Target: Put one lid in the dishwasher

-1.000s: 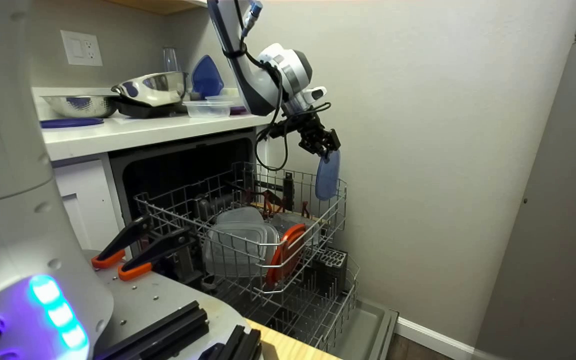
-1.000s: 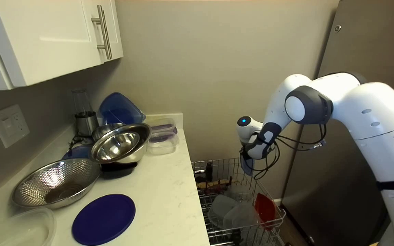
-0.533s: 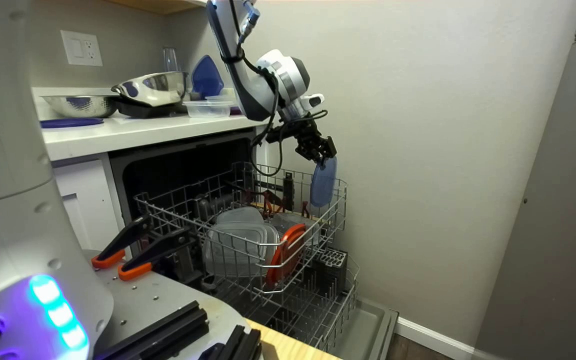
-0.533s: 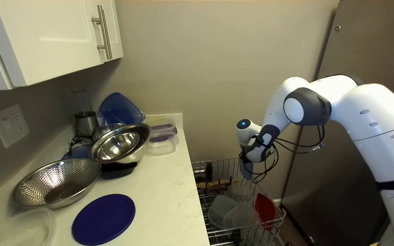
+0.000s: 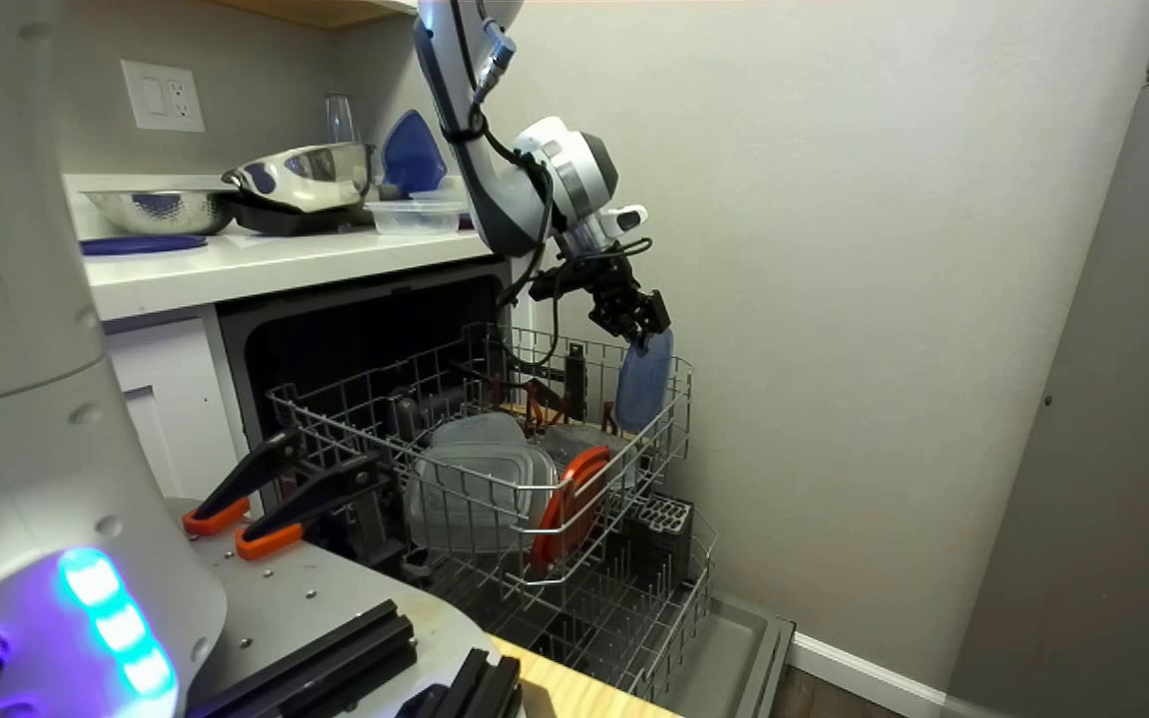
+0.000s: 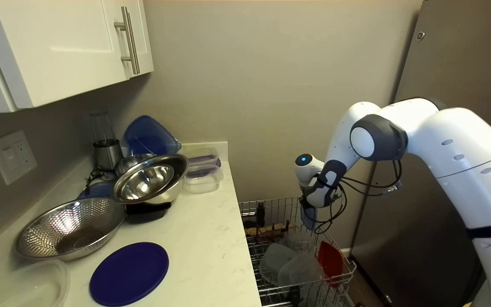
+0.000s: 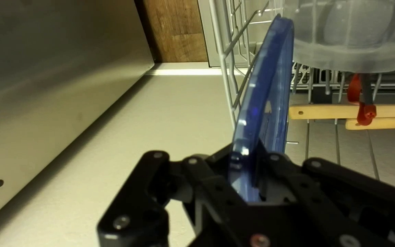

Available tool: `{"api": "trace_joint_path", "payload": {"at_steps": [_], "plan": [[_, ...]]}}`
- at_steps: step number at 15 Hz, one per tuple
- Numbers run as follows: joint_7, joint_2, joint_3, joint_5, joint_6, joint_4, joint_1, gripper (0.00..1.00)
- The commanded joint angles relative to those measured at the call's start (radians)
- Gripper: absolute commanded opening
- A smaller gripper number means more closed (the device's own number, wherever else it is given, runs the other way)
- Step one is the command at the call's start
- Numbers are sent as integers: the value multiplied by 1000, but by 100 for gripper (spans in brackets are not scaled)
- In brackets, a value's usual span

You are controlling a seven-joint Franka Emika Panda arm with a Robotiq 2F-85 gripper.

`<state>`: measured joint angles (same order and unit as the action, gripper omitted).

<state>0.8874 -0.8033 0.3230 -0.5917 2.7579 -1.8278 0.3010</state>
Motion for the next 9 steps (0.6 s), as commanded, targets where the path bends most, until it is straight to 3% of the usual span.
{"api": "trace_joint_path", "payload": {"at_steps": [1,9], "plan": [[-40,-19,9,36,24,-1,1,3],[-83,-65,-5,76,29,12,-5,3]]}}
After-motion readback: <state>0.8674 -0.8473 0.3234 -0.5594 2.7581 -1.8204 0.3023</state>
